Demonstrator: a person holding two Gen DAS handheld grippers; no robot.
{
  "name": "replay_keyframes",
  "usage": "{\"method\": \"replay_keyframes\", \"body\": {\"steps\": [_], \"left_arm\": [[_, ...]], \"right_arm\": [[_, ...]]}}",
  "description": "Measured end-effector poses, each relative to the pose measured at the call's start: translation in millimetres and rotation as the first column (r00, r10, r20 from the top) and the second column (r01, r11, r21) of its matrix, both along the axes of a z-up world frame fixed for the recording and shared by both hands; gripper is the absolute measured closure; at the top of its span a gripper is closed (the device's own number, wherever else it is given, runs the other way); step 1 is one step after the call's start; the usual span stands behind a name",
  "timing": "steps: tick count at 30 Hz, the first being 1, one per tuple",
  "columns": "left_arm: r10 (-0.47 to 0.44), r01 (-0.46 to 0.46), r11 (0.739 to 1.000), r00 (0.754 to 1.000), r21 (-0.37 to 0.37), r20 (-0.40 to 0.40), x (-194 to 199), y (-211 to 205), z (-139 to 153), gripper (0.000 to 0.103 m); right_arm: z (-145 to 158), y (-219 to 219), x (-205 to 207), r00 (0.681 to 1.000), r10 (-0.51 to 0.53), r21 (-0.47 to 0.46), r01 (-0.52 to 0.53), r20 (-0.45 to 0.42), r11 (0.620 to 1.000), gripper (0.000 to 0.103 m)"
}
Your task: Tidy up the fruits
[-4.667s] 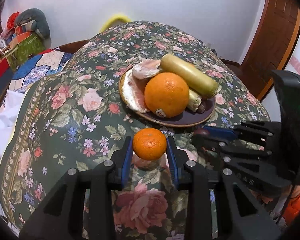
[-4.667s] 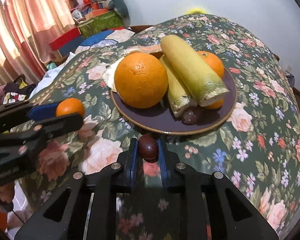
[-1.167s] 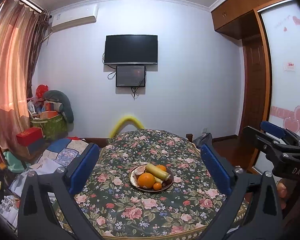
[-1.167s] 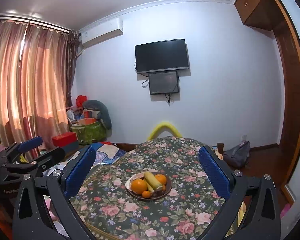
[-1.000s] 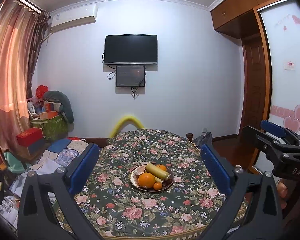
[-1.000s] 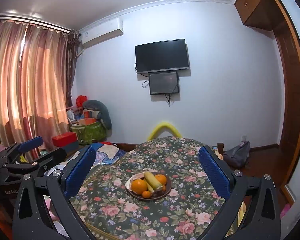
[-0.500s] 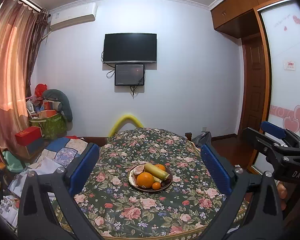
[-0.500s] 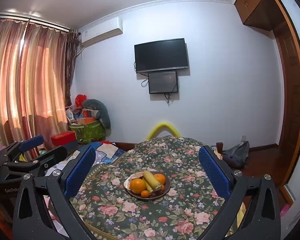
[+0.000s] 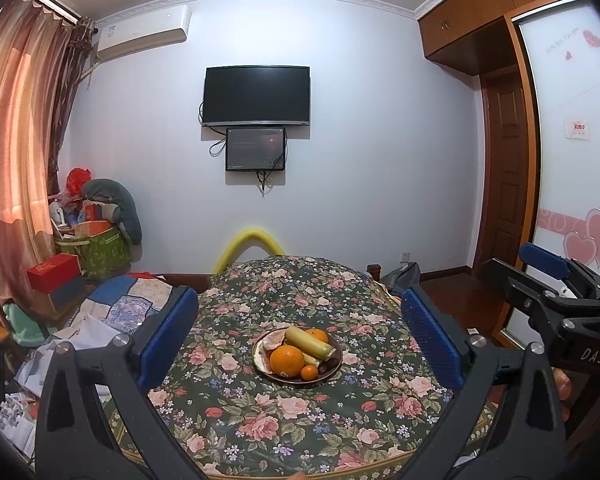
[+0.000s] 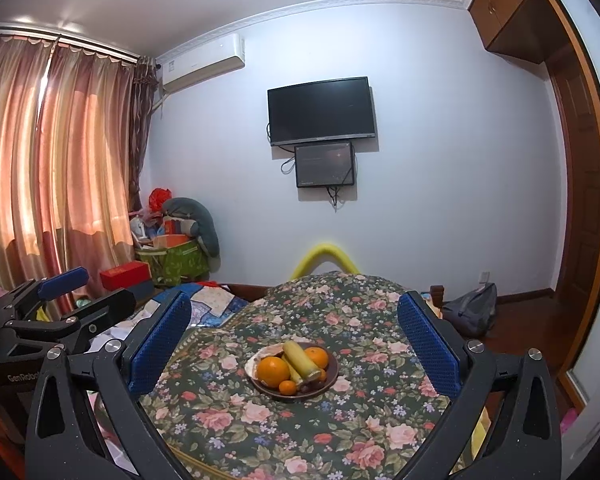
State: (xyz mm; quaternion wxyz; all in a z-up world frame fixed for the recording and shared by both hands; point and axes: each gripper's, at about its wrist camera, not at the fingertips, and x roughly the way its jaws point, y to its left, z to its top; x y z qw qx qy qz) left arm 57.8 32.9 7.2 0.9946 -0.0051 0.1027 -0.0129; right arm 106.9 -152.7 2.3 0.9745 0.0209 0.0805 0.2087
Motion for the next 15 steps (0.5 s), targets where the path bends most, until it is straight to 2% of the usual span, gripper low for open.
{"method": "replay_keyframes", "body": {"steps": [15], "left_arm": [[-0.016, 0.016, 1.000, 1.000, -0.004, -0.006, -0.5, -0.5, 0.7, 0.000]], "right_arm": [[-1.6, -0.5, 2.5, 1.000, -0.005, -0.007, 0.005, -0.005, 1.000, 0.000]]}}
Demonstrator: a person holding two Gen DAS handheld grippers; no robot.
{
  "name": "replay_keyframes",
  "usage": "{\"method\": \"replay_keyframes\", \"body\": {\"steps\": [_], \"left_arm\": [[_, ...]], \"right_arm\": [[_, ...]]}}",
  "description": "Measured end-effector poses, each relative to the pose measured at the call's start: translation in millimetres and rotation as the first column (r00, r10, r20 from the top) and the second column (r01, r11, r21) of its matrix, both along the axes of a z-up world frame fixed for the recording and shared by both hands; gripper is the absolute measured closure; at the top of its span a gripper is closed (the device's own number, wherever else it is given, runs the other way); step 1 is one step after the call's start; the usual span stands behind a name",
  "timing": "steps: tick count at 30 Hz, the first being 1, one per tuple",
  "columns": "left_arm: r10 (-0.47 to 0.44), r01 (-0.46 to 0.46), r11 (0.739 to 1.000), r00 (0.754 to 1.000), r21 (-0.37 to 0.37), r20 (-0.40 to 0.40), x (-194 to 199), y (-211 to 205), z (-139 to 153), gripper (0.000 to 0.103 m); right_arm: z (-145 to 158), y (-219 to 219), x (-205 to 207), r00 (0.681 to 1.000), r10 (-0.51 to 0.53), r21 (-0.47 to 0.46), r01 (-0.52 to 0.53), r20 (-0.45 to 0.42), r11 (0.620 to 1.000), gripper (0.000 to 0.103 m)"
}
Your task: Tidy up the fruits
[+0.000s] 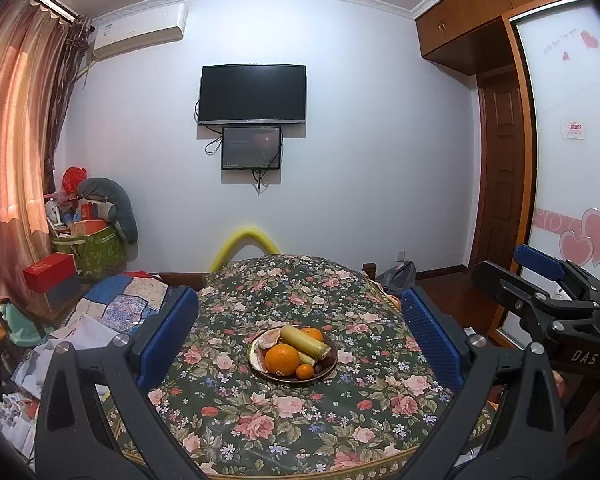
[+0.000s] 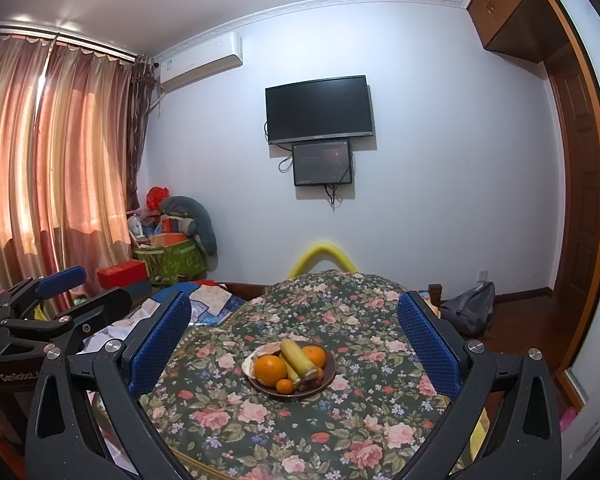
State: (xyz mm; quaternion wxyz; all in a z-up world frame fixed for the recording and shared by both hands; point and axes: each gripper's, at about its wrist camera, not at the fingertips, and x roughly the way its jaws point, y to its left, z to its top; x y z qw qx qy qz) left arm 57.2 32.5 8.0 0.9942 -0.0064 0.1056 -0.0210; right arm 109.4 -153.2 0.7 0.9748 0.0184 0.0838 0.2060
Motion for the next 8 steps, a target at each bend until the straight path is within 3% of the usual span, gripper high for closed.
{"method": "replay_keyframes", "body": {"steps": [8], "left_arm": [[-0.003, 0.003, 1.000, 1.000, -0.006, -0.007, 2.0, 0.9, -0.6, 0.000]], "right_arm": [[-0.2, -1.6, 1.7, 1.000, 0.000, 0.001, 0.000, -0.004, 1.000, 0.000]]}}
